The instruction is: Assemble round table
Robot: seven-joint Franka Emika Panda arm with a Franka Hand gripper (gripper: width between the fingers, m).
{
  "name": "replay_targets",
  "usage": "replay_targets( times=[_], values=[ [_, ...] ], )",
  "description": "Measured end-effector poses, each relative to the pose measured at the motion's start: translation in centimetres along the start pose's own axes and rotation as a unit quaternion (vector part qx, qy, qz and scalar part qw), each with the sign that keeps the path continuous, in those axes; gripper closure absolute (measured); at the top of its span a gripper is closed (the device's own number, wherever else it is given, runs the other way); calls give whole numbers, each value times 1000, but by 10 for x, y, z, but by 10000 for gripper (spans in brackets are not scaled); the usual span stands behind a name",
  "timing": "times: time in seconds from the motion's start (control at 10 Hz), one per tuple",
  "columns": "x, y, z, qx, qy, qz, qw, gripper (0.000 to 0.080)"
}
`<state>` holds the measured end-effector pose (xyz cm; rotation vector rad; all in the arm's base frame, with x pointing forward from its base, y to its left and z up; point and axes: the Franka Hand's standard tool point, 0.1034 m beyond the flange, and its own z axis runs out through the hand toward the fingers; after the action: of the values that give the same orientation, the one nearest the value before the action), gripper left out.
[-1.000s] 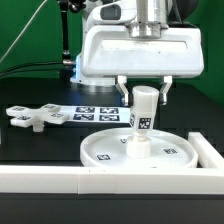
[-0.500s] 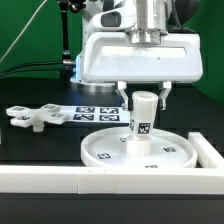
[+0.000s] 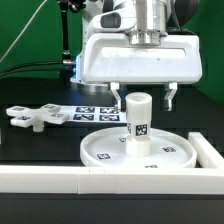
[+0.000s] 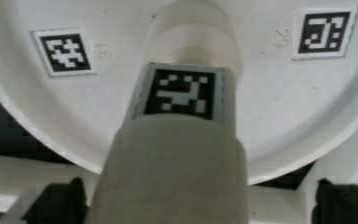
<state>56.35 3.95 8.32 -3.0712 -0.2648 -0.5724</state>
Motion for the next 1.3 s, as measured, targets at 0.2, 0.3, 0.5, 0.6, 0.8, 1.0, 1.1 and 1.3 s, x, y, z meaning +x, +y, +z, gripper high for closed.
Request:
replay_targets(
  times=[0.2, 0.3, 0.5, 0.6, 0.8, 1.0, 1.1, 1.3],
  values=[
    [4, 10, -9, -3, -6, -10, 1000, 152],
    [7, 13, -14, -4, -11, -14, 1000, 151],
    [18, 25, -20, -3, -27, -29, 999, 151],
    [20, 24, -19, -4, -23, -30, 999, 151],
    [17, 22, -18, 1, -40, -31, 999, 151],
    [13, 26, -14, 3, -51, -33, 998, 151],
    [8, 21, -13, 15, -94, -30, 995, 151],
    [9, 16, -14, 30, -148, -28, 988, 151]
  ],
)
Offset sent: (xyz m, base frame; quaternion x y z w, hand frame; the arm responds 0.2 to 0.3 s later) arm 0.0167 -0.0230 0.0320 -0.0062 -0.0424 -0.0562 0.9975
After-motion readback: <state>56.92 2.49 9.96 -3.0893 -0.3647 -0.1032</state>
